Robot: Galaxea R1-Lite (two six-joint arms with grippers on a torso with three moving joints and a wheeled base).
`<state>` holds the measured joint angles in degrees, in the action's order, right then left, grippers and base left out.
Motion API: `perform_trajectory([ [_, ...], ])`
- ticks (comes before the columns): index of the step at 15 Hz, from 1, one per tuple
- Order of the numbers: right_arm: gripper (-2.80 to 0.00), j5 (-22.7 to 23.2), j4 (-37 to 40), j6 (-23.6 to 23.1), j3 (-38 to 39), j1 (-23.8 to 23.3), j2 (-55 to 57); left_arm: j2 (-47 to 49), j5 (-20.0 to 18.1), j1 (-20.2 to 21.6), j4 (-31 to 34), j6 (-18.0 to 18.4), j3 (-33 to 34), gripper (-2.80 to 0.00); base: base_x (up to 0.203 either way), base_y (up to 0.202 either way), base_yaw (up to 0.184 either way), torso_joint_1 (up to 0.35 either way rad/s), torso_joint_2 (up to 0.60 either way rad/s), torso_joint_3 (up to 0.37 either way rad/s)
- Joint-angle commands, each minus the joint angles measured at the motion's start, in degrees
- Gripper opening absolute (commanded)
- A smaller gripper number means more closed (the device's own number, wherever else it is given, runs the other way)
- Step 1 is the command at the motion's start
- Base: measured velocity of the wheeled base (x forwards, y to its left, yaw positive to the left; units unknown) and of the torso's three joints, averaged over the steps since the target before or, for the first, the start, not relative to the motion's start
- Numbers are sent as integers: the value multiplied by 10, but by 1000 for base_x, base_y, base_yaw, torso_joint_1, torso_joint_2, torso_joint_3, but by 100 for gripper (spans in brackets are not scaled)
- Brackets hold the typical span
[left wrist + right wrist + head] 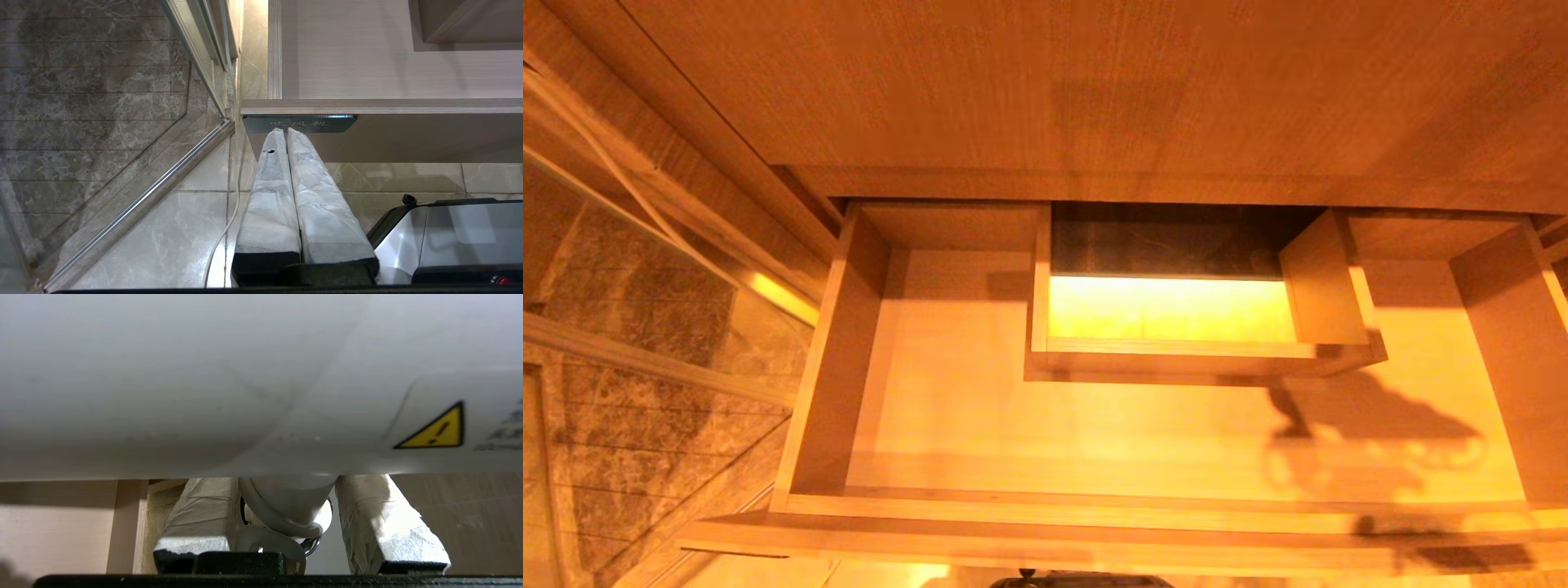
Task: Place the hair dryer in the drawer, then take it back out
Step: Place it on the countertop
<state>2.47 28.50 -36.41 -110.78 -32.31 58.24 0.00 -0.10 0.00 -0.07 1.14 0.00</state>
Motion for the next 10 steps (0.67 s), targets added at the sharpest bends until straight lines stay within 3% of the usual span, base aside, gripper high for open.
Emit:
perform_trajectory([
  [1, -280, 1, 2, -1, -1, 0, -4, 0, 0, 0, 0, 0, 1, -280, 0, 0, 0, 80, 6, 48],
  [3, -280, -2, 0, 3, -1, 0, -7, 0, 0, 0, 0, 0, 1, -280, 0, 0, 0, 412, 2, 436],
  [6, -280, 0, -1, 6, 1, 1, -10, 0, 0, 0, 0, 0, 1, -280, 0, 0, 0, 188, -17, 509],
  [10, -280, -1, -1, 5, 6, 3, -20, 0, 0, 0, 0, 0, 1, -280, 0, 0, 0, 325, -10, 96],
])
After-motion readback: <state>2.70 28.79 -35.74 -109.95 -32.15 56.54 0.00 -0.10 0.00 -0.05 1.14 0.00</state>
